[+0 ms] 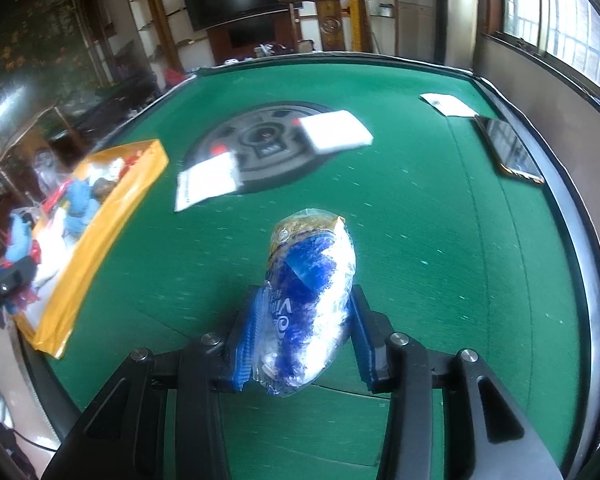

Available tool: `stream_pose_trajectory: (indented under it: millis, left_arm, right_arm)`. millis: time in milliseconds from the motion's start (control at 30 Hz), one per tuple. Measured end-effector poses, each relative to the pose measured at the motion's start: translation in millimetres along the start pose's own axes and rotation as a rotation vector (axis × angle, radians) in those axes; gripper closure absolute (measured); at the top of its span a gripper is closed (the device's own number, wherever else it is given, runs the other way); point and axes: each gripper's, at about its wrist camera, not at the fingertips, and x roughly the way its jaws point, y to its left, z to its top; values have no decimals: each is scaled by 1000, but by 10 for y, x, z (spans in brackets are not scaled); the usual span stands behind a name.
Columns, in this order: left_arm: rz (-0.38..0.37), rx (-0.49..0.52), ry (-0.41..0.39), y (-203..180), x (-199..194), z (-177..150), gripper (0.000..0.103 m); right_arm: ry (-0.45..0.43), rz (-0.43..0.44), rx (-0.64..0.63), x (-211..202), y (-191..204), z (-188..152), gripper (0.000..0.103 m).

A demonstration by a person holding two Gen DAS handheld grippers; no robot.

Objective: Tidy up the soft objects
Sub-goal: 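Carry knitted cloth into yellow box with left gripper while right gripper carries clear bag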

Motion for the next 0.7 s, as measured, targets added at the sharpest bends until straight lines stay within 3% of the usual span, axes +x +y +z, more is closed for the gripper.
stream_pose_trajectory:
  millis: [700]
  left_arm:
    - [9,-157,-4,769,-131,-100,70]
  right_arm:
    - [2,111,-121,-61,835,-23,65]
